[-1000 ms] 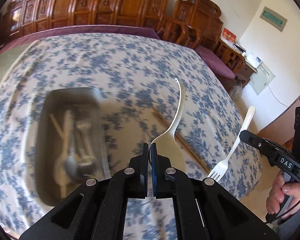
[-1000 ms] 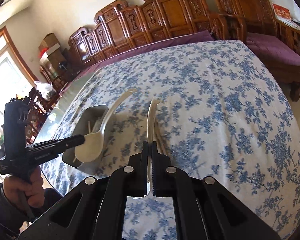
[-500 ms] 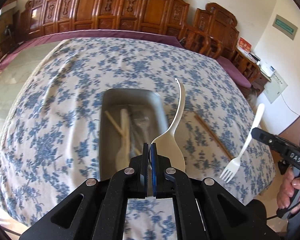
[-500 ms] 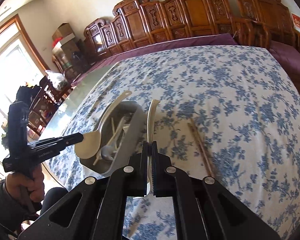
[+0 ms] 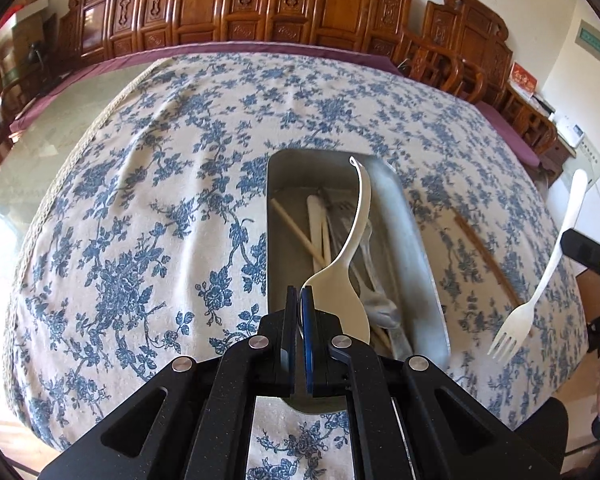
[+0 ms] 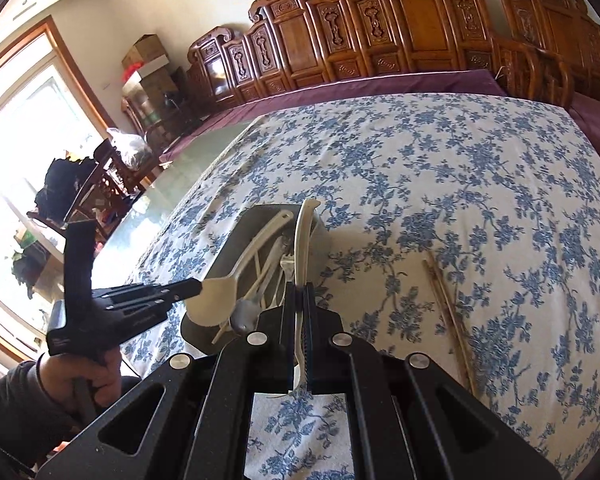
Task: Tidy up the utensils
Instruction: 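Carry the white plastic spoon into the grey tray and open the left tool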
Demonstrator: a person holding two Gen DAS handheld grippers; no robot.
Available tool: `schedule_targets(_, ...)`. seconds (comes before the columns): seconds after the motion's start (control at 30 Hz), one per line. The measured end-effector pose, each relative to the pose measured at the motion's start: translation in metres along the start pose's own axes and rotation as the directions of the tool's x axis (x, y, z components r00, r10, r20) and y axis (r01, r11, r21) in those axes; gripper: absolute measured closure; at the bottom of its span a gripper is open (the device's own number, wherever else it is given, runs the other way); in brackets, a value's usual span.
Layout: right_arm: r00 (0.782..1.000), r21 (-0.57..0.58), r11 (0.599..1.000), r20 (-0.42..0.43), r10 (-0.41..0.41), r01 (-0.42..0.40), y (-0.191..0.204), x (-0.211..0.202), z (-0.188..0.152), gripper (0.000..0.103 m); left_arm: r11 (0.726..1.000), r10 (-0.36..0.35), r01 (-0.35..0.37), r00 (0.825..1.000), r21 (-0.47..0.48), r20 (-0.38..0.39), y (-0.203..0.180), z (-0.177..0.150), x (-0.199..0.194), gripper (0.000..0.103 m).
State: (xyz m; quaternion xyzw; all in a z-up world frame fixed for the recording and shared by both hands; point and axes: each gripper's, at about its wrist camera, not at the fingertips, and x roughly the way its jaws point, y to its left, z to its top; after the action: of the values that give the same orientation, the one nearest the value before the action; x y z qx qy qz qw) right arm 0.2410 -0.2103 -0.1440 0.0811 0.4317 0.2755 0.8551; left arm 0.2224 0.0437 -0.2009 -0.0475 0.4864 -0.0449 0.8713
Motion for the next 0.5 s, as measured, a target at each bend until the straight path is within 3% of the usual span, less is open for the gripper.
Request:
schedule_targets(0.23,1.000,-0.026,1.000,-0.005,0.016,-0.016,0.011,0.009,0.010,0.099,1.000,-0.003,0.003,0.999,0.002,-0.043,0.000,0.001,0.012,0.101)
schedule_targets(0.5,0.999,-0.045,0.998,-0.005,0.036,-0.036,0.025,0.016,0.018,0.099,1.000,-0.019,0.019,1.000,0.007,-0.018,-0.001,0.003,-0.003,0.101)
